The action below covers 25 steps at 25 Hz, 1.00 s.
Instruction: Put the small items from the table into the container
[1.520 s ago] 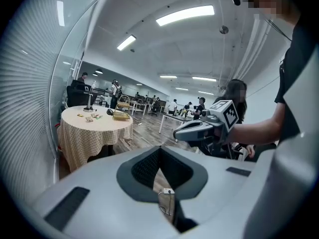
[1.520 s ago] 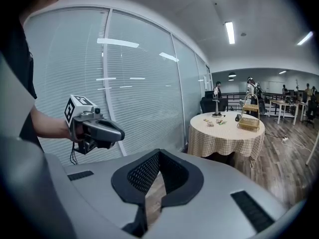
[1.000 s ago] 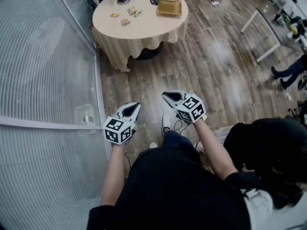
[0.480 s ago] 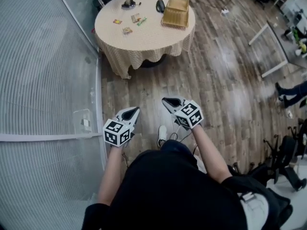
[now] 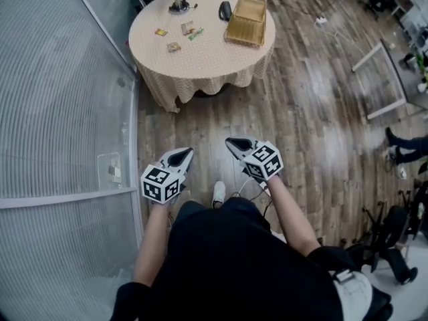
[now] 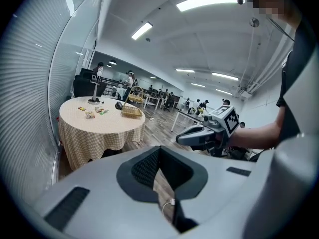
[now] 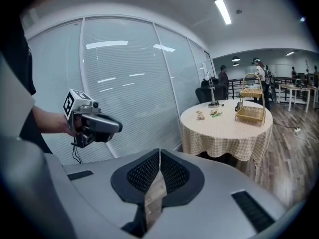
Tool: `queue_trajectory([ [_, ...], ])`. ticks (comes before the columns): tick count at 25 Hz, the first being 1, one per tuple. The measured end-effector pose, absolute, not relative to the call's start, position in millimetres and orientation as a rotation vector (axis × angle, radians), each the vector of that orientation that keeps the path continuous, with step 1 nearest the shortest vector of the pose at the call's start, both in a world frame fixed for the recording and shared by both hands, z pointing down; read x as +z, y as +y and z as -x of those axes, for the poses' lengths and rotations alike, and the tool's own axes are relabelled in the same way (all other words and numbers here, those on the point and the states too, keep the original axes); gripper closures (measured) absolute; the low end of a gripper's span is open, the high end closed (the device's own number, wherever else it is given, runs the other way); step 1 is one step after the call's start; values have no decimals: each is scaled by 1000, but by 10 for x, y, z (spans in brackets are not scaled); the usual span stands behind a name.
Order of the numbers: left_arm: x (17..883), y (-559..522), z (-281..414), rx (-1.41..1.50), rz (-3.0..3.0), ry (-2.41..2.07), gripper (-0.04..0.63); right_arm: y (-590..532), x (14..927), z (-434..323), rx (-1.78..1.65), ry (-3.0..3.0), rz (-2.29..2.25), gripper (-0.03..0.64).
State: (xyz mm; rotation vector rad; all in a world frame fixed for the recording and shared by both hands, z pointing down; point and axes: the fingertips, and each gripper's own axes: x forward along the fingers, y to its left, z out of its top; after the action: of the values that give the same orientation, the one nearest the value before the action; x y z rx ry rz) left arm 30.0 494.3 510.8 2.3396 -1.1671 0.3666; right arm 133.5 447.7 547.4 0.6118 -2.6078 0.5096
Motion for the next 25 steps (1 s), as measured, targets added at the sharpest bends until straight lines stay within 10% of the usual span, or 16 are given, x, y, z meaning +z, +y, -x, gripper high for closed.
queue_trajectory([
  [25,5303,3254,293,332,-2362,-1063,592,3055,5625,-621,471,-2530,-650,586],
])
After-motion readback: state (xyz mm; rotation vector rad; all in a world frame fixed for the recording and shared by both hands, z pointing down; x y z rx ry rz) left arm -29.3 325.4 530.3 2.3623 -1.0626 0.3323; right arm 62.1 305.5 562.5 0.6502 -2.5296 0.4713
